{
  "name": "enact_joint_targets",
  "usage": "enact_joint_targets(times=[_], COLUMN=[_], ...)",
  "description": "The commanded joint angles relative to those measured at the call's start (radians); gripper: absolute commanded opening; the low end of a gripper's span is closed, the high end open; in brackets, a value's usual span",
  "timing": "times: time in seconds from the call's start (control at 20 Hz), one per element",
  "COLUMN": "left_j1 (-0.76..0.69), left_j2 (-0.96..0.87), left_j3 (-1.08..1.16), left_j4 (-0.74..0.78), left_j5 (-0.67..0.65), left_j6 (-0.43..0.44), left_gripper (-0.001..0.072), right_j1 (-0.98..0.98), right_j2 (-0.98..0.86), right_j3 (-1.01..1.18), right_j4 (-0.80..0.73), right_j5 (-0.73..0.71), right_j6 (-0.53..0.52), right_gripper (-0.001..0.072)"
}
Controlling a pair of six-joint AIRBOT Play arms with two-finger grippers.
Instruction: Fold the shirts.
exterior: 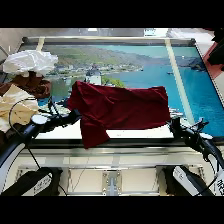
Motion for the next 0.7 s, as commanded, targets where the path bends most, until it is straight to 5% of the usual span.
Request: enact_joint_targets(times=[0.0, 0.25, 0.5, 0.65], left_j1=[0.001, 0.001, 0.001, 0.001], left_j2=[0.007, 0.203, 0.498, 0.552], left_j3=[0.050, 0.354, 0.710, 0.923], left_j4=[0.006, 0.111, 0.681, 0.827], left_j5=[-0.026, -0.166, -0.180, -0.256], left_j6=[0.027, 0.116, -0.193, -0.247], left_gripper=[0.0011, 0.0010, 0.0009, 0.0008], right_j1=[0.017, 0.002, -0.139, -0.212], right_j2=[0.025, 0.278, 0.584, 0.670], right_j3=[0.108, 0.434, 0.772, 0.951], right_j4=[0.076, -0.030, -0.389, -0.507], right_j5=[0.072, 0.245, 0.326, 0.335], right_j6=[-0.079, -0.099, 0.074, 0.093], right_gripper=[0.0030, 0.0029, 0.0028, 0.0027])
